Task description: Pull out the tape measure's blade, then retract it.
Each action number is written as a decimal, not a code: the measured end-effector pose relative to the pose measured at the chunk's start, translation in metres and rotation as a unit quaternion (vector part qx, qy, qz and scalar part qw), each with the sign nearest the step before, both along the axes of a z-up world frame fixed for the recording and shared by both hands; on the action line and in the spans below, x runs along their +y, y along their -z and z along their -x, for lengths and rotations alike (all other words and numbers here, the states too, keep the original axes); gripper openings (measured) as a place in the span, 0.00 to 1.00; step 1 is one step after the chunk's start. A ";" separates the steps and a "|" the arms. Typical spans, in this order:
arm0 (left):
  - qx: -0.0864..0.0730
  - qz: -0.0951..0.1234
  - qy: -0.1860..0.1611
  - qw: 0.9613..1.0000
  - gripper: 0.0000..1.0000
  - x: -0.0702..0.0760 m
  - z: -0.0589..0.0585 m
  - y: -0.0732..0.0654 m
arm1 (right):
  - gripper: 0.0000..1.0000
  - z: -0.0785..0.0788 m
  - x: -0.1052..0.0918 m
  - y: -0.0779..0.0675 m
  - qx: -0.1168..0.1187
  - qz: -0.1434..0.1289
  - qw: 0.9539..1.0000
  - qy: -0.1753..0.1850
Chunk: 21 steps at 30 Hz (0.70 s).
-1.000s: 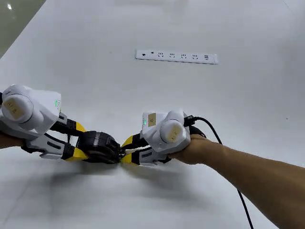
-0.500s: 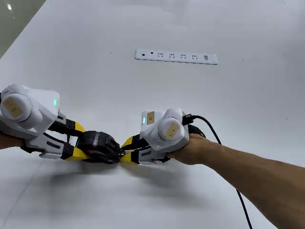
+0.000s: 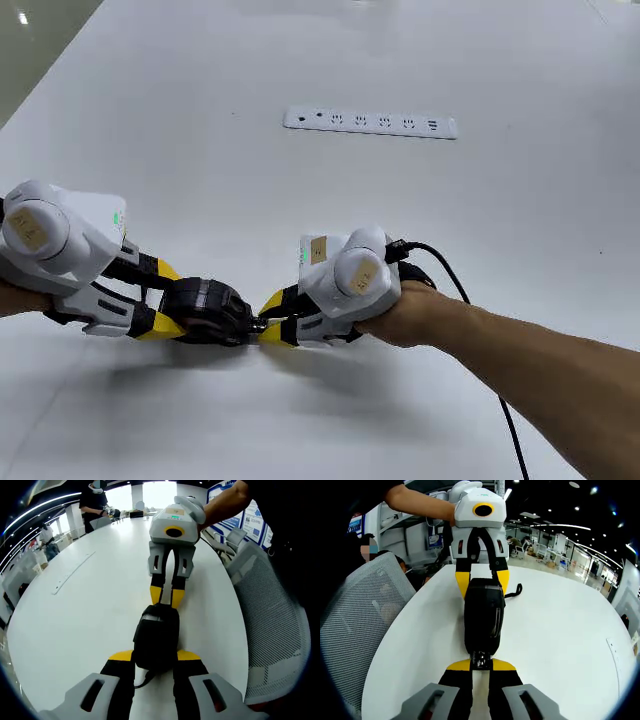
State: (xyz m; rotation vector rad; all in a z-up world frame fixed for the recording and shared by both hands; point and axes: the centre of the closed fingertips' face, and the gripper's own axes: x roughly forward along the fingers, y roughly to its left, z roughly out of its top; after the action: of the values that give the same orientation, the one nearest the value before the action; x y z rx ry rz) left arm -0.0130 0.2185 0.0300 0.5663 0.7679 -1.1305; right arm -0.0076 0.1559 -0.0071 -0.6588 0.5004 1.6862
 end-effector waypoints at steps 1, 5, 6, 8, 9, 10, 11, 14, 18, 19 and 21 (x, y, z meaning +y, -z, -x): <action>0.000 0.000 0.000 1.000 0.23 0.000 0.000 0.000 | 0.07 0.000 -0.001 0.000 -0.001 0.001 1.000 -0.001; 0.000 0.000 0.000 1.000 0.23 0.000 0.000 0.000 | 0.07 0.000 -0.004 0.000 -0.002 0.002 1.000 -0.002; 0.001 0.000 -0.001 1.000 0.23 0.000 0.000 0.000 | 0.07 -0.001 -0.006 -0.001 -0.003 0.002 1.000 -0.002; 0.001 0.000 0.000 1.000 0.23 0.000 0.000 0.000 | 0.07 -0.001 -0.007 0.000 -0.003 0.003 1.000 -0.003; 0.001 0.000 0.000 1.000 0.23 0.000 0.000 0.000 | 0.07 -0.001 -0.008 0.000 -0.003 0.003 1.000 -0.003; 0.001 0.000 0.000 1.000 0.23 0.000 0.000 0.000 | 0.07 -0.001 -0.009 0.000 -0.003 0.004 1.000 -0.004; 0.001 0.000 0.000 1.000 0.23 0.000 0.000 0.000 | 0.07 -0.002 -0.010 0.000 -0.003 0.004 1.000 -0.004; 0.001 0.000 0.000 1.000 0.23 0.000 0.000 0.000 | 0.07 -0.002 -0.013 0.000 -0.003 0.004 1.000 -0.003; 0.002 0.000 0.000 1.000 0.23 0.000 0.000 0.000 | 0.07 -0.002 -0.016 0.000 -0.002 0.007 1.000 -0.003; 0.002 0.000 -0.001 1.000 0.23 0.000 0.000 0.000 | 0.07 -0.003 -0.017 0.000 -0.002 0.007 1.000 -0.003; 0.002 0.000 -0.001 1.000 0.23 0.000 0.000 0.000 | 0.07 -0.003 -0.018 0.000 -0.002 0.007 1.000 -0.002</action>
State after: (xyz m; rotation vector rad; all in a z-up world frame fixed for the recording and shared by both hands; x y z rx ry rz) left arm -0.0134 0.2182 0.0299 0.5633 0.7709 -1.1308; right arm -0.0047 0.1376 -0.0067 -0.6745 0.5090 1.6866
